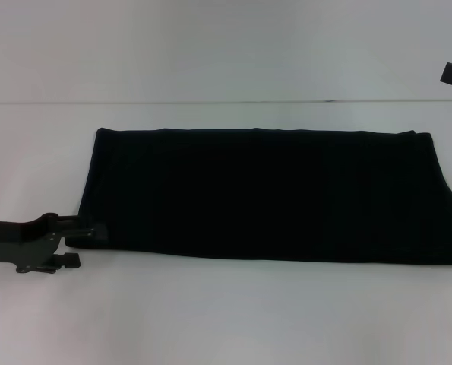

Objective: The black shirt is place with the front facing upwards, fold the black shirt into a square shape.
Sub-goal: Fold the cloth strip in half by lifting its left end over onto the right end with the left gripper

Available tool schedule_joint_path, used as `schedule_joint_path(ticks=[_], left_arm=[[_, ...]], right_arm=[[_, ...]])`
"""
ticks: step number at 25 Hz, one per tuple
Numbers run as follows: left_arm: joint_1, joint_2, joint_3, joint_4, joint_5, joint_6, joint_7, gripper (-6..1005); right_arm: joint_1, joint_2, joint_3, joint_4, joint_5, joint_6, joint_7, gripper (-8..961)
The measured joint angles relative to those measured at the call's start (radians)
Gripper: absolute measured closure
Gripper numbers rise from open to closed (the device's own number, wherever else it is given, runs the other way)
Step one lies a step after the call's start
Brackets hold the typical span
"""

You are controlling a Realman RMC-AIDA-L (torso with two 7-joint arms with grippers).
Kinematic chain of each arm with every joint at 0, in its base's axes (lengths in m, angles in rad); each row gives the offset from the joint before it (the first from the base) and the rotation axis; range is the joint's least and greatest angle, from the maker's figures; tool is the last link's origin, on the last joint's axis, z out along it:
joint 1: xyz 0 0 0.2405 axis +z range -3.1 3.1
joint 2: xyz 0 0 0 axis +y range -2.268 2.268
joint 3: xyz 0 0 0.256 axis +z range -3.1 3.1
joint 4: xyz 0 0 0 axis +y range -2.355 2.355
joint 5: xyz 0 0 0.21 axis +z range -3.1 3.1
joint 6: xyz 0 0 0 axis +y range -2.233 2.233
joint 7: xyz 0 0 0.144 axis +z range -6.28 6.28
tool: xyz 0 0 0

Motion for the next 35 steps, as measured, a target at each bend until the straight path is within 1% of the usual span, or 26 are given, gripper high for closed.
schedule_joint_path(ticks=[9,23,35], left_arm=[[-0.005,0.005,0.013,-0.004,0.004,-0.039,-0.071,113],[-0.028,0.011,0.025,-0.046,0.005,-0.091,-0.082,112],[-0.037,0.015,0.044,-0.048,0.005,-0.121,-0.083,113]], right_arm=[[-0.007,0.001,0.001,-0.01,0.003,-0.002,-0.003,26],[-0.005,0.003,0.001,-0.01,0.006,0.011,-0.009,25],[-0.002,0.006,0.001,-0.01,0.015,0.02,-0.009,29]])
